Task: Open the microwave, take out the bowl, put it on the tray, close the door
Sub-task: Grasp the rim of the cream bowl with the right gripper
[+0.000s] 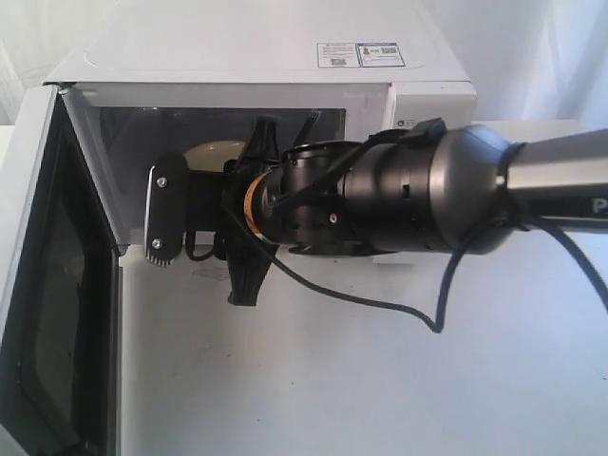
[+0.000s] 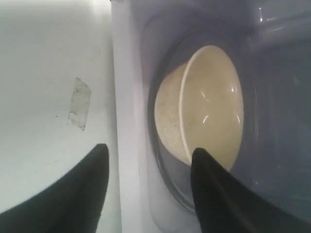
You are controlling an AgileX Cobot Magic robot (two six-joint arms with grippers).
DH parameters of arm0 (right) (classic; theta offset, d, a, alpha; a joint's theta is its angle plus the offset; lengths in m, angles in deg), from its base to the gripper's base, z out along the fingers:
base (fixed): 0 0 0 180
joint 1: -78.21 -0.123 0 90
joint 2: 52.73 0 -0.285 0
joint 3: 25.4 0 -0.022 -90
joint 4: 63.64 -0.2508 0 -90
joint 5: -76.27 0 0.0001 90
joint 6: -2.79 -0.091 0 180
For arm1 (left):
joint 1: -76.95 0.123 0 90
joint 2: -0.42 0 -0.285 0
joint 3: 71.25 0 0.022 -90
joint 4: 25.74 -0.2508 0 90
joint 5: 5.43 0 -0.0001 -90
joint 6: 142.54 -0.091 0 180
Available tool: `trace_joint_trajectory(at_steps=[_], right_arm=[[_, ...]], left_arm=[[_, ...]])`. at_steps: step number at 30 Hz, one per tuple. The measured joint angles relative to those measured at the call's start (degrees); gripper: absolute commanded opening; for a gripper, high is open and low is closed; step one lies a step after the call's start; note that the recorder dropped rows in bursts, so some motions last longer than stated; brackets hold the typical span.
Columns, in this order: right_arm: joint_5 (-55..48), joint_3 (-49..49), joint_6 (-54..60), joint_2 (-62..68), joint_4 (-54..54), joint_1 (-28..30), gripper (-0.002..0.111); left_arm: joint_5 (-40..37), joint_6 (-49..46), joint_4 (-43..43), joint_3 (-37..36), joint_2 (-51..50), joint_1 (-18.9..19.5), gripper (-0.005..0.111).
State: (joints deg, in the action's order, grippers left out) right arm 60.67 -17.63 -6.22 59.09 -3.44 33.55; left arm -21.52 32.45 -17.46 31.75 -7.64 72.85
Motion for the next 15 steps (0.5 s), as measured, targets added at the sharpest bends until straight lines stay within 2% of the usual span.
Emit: trace_joint_trajectory(at_steps=[15], right_arm=[[6.63,-8.68,0.00,9.09,0.71,4.70,0.051]], left_arm=[[0.00,0.00,0.00,0.00,0.00,0.00,0.000]])
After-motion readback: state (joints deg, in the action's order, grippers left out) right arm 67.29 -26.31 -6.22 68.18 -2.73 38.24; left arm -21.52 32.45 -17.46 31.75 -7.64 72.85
